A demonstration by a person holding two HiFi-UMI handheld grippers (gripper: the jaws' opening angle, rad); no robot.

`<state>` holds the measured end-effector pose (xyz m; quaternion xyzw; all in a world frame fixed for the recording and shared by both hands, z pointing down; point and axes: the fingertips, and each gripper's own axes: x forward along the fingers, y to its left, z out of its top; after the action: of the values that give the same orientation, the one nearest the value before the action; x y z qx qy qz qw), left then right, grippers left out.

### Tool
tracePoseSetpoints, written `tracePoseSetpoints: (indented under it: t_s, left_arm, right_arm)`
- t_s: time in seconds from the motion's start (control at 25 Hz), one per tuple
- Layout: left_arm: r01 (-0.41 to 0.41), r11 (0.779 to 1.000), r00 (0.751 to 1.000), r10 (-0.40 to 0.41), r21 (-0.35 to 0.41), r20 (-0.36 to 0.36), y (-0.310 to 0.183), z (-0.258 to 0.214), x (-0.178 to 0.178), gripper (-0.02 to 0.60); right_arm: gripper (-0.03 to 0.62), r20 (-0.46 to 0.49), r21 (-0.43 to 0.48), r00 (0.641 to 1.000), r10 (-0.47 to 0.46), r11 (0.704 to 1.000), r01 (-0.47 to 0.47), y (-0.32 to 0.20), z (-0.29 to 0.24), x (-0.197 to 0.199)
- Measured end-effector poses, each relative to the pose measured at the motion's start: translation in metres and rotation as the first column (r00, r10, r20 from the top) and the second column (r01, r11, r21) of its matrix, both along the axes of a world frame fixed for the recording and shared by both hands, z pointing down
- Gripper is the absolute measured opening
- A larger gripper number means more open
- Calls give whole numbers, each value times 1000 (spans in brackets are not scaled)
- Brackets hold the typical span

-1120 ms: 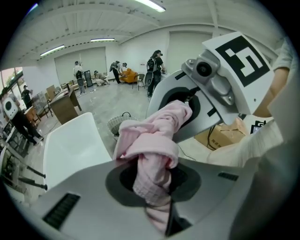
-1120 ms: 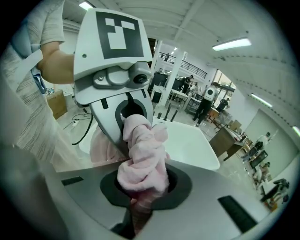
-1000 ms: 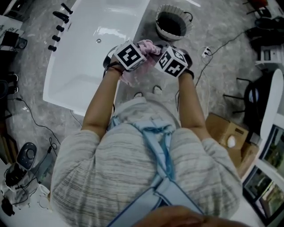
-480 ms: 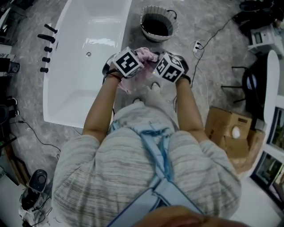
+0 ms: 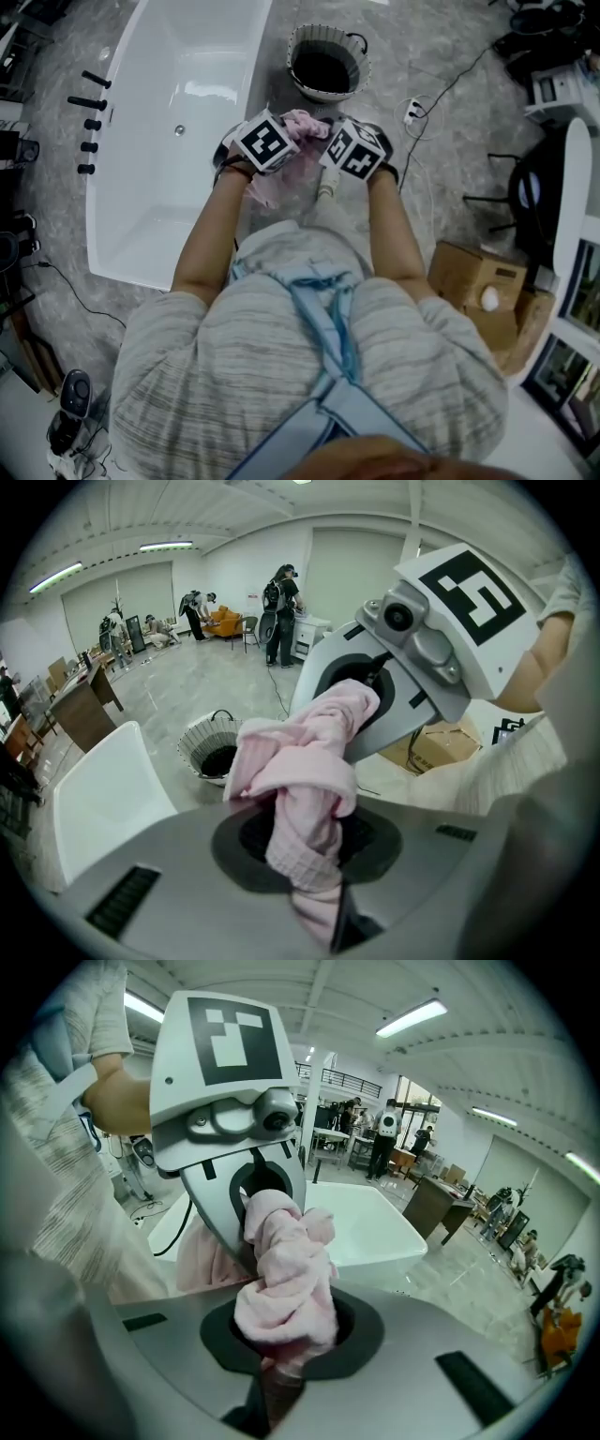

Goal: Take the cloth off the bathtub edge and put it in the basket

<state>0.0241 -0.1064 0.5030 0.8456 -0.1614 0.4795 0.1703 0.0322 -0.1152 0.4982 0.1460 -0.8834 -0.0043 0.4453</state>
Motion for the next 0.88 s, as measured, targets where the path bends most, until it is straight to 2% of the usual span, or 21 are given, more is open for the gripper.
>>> tracePoseSetpoints:
  t_s: [0.48, 0.72, 0.88]
  left_arm:
    - [66, 997, 998, -66, -40, -5, -102, -3, 44, 77]
    - [83, 996, 997, -83, -27, -5, -152, -17, 66, 76]
    - [95, 995, 995, -95, 19, -13, -188, -35, 77, 77]
  right_arm:
    - [49, 29, -29, 997, -77, 997, 78, -105, -3, 42]
    - [48, 43, -5, 994, -96, 995, 96, -155, -18, 64]
    - [49, 40, 42, 993, -112, 993, 110, -191, -38, 75]
